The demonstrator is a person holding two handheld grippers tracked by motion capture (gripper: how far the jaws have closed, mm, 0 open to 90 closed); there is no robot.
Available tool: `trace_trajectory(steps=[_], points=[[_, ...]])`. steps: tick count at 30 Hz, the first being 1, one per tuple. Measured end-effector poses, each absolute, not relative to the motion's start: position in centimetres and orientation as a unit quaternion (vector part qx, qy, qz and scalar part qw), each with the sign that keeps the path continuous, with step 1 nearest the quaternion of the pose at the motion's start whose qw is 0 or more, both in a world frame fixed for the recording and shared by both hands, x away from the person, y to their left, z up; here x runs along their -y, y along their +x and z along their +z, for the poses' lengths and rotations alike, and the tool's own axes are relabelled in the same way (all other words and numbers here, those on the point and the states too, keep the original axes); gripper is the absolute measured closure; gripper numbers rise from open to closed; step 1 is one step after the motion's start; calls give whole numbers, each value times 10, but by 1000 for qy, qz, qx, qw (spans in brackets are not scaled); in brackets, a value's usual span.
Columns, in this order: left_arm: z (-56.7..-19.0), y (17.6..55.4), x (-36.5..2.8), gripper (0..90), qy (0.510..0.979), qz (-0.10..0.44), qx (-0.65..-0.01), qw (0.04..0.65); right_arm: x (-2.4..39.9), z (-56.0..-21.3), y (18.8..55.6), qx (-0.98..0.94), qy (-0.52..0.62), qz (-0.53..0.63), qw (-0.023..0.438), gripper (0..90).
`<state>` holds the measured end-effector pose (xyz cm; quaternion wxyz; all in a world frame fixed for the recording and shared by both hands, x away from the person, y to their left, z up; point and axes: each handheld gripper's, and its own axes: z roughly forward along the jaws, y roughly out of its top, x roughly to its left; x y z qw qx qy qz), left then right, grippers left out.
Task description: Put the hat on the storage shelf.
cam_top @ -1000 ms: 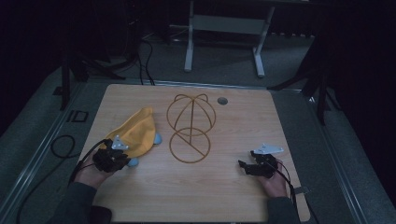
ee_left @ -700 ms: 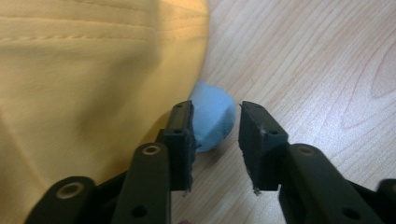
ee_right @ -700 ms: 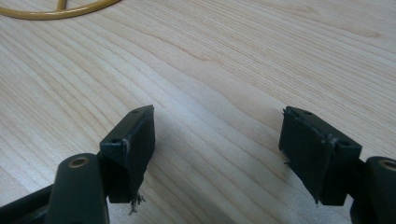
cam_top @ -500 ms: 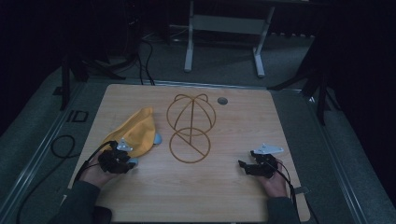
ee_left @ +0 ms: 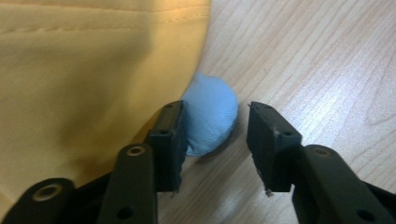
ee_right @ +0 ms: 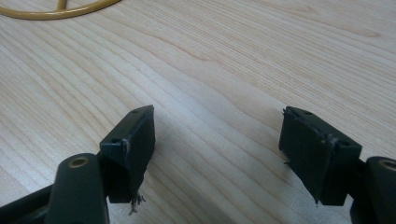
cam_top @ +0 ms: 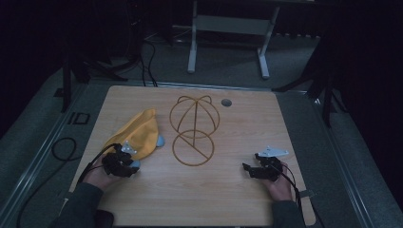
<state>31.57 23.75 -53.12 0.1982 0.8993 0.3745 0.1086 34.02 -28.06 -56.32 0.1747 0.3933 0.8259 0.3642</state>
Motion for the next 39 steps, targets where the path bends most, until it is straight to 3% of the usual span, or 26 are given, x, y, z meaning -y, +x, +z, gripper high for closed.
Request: trace_trajectory(steps=[3,17,39], points=[[-532,316,-237,550,899,113,-374,198,281,-563,340,-826,393,364,175,268],[-529,316,-236,822,895,148,-375,189,281,-563,340,-826,393,364,175,268],[-500,322,-239,833,884,152,-385,217,281,-563,340,-826,393,364,175,268]])
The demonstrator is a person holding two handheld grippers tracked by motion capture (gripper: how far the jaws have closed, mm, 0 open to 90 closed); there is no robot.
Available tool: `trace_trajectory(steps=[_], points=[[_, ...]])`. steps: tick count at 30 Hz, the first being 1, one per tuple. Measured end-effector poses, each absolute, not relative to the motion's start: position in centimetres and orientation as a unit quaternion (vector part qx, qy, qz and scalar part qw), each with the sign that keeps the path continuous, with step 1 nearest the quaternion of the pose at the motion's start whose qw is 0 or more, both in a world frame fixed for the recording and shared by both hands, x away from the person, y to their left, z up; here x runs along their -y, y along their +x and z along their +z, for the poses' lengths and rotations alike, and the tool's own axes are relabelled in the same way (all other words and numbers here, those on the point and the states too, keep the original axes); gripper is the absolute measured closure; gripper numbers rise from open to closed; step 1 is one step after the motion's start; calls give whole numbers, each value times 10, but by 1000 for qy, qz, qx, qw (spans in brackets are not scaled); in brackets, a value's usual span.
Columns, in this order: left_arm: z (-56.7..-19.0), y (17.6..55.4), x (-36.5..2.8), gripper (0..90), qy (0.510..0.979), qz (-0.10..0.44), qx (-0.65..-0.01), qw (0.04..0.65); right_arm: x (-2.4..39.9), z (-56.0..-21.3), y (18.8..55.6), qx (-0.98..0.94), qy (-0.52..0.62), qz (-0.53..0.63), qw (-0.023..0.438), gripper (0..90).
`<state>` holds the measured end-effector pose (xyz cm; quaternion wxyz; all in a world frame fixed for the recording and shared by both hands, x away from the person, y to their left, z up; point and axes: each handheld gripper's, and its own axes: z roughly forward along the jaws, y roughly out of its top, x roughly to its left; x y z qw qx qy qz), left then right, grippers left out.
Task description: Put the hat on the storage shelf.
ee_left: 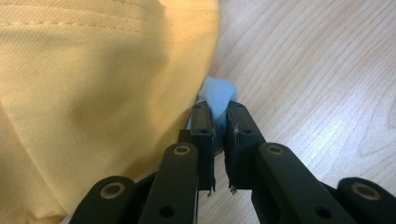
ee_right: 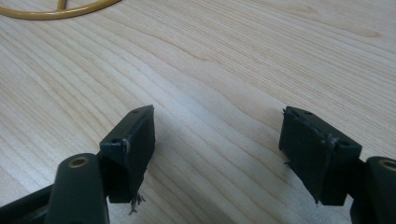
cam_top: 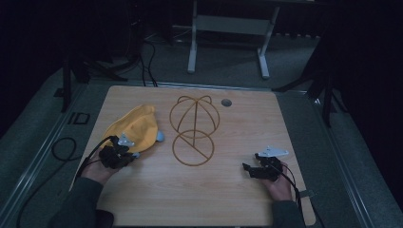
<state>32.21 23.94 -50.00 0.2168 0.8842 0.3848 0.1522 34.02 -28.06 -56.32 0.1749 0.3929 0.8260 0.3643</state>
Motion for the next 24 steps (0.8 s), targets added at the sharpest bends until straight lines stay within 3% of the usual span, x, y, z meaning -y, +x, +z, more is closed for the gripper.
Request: trace_trajectory(steps=[24], points=[[-460,327,-242,832,868,164,-401,241,281,-563,340,-826,393,364,175,268]])
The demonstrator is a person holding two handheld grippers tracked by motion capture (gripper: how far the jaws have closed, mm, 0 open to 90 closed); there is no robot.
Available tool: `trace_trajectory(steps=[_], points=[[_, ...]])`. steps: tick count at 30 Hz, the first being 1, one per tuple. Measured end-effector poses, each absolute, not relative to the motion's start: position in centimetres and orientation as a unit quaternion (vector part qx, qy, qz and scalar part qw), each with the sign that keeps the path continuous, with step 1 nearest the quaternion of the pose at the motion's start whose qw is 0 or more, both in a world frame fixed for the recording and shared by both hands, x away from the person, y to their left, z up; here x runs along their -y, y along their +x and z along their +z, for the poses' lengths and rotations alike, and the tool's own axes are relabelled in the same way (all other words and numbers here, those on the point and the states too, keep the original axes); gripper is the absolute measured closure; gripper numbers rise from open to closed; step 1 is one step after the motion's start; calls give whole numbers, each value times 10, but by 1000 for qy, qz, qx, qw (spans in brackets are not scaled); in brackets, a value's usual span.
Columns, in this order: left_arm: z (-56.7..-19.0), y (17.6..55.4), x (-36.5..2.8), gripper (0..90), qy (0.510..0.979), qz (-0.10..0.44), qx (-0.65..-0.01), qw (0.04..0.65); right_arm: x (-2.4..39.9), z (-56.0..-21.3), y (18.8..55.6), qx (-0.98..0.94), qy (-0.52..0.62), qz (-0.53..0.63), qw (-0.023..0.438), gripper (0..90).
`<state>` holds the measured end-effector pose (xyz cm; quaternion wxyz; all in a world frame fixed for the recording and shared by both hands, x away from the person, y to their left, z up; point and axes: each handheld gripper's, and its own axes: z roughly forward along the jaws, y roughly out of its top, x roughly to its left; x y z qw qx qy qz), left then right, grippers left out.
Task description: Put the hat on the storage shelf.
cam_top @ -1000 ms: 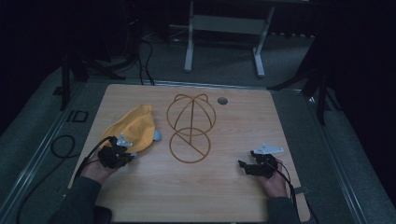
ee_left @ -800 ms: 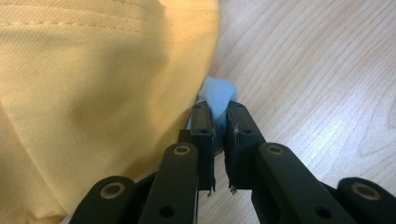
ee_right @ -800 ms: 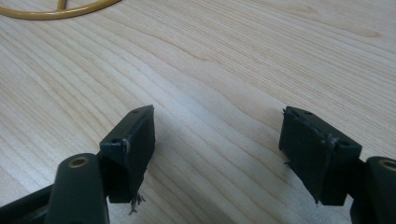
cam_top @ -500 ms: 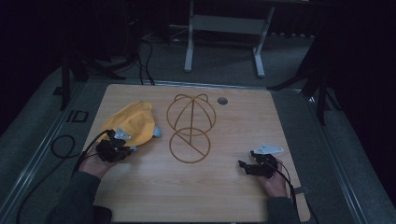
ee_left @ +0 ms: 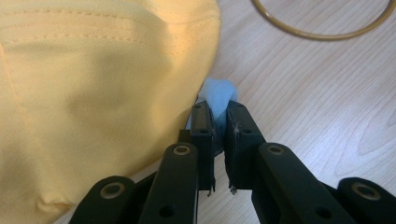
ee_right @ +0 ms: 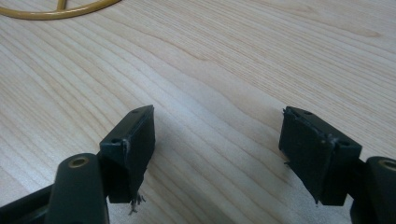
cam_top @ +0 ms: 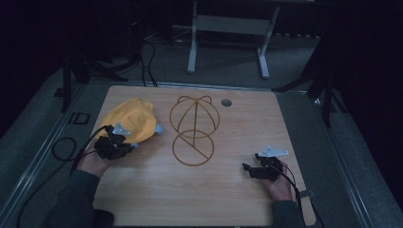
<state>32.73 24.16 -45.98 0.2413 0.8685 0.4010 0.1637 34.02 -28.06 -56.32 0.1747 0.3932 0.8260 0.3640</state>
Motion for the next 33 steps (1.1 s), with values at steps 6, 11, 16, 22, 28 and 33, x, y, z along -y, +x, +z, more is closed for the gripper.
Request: trace_trajectory(steps=[6,11,16,22,28,33], points=[[-446,328,-242,832,863,164,-401,259,281,-563,340,-826,393,364,175,268],[-430,325,-239,833,863,168,-390,274,281,-563,340,-826,393,364,175,268],[-415,325,-234,832,863,172,-378,287,281,-563,340,-826,392,365,175,268],[-394,324,-229,832,853,154,-356,348,281,-563,340,-826,393,364,175,268],[-391,324,-233,831,844,156,-361,365,281,-563,340,-826,392,364,175,268],[-403,322,-246,818,840,163,-389,340,281,-563,340,-826,393,364,175,268]])
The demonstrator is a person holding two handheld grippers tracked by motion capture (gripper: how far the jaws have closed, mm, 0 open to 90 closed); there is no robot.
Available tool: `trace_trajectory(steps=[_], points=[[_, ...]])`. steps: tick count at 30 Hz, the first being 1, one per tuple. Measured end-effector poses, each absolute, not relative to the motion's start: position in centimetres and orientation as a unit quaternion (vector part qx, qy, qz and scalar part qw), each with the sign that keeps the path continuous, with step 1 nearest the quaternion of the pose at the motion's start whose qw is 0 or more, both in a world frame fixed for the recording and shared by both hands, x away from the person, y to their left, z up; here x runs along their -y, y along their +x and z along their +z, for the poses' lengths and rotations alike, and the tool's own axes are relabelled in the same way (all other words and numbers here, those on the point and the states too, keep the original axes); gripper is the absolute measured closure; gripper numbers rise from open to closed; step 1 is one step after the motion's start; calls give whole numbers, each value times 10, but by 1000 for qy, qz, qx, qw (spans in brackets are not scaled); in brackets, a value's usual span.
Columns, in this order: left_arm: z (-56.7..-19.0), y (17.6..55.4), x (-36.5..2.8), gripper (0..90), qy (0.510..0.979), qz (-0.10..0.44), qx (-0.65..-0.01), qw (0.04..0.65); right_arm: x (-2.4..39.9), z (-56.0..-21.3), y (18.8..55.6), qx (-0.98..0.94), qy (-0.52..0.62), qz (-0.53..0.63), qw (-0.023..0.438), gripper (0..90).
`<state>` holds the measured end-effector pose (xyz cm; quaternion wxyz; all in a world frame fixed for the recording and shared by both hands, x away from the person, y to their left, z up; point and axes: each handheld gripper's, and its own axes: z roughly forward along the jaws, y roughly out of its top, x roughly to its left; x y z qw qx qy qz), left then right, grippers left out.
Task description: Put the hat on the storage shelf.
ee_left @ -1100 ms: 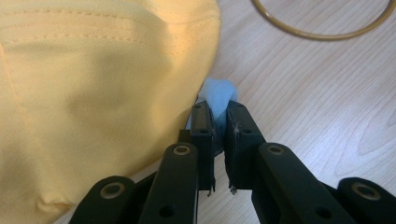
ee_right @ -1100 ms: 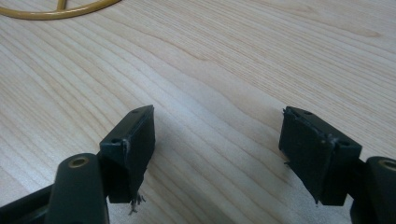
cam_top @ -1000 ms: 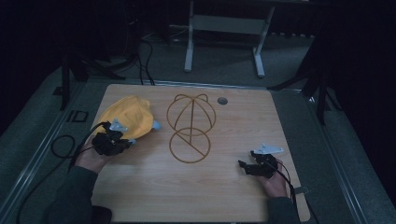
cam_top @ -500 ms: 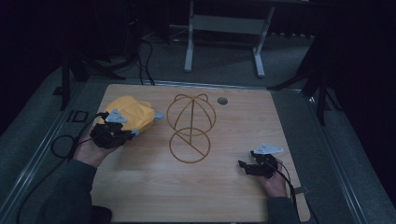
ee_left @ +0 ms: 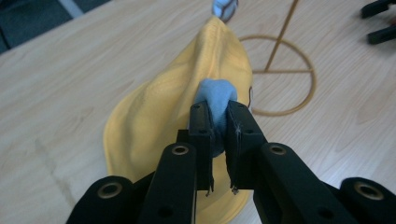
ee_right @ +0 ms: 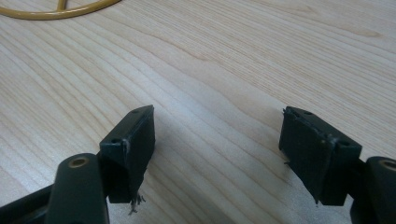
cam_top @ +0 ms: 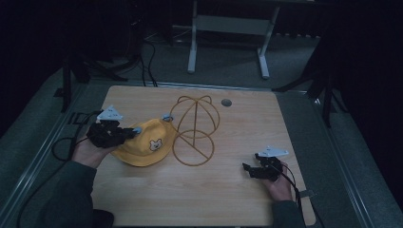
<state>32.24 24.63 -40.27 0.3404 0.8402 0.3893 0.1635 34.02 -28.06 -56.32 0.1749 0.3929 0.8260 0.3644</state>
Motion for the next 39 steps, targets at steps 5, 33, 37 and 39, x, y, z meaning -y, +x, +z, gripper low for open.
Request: trace_trajectory(steps=[5,33,37,39], points=[[-414,317,-265,775,837,157,-414,322,281,-563,340,-826,394,365,175,268],[-409,358,-243,512,862,146,-416,249,281,-563,341,-828,389,364,177,268],[-411,365,-240,511,867,129,-416,243,281,-563,340,-827,390,364,176,268],[-412,368,-238,512,868,126,-417,237,281,-563,340,-827,390,364,176,268]])
